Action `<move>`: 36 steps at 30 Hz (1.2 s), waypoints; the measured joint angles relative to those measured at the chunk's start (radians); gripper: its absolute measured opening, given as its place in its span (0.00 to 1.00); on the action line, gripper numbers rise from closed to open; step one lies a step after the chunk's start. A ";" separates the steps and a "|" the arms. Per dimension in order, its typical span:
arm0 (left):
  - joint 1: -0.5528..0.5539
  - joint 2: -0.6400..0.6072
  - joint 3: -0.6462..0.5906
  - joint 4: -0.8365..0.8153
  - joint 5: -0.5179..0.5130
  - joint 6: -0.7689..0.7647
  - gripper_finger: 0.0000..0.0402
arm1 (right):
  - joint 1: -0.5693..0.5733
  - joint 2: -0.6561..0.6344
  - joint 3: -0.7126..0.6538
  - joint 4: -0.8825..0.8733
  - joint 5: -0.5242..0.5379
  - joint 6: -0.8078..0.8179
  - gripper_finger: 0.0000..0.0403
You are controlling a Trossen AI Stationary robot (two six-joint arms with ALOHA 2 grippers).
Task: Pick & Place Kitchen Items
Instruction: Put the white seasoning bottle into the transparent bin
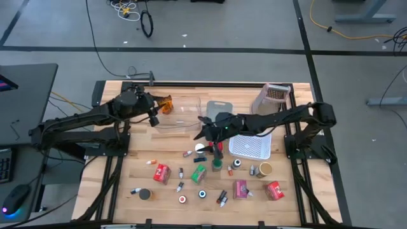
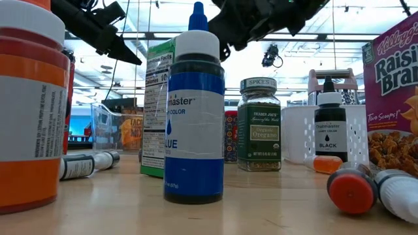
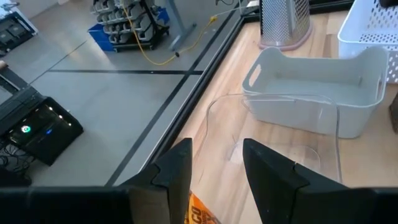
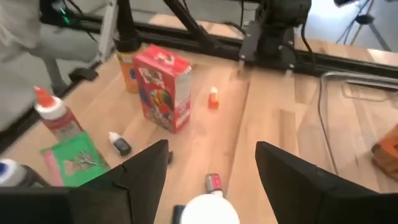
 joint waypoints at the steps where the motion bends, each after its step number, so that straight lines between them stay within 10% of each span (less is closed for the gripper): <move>1: 0.000 0.000 0.000 -0.001 0.000 0.000 0.38 | 0.001 0.009 0.010 -0.006 -0.001 0.000 0.63; 36: 0.000 0.000 0.000 -0.001 0.000 0.000 0.38 | 0.014 0.126 0.015 -0.064 0.031 0.038 0.77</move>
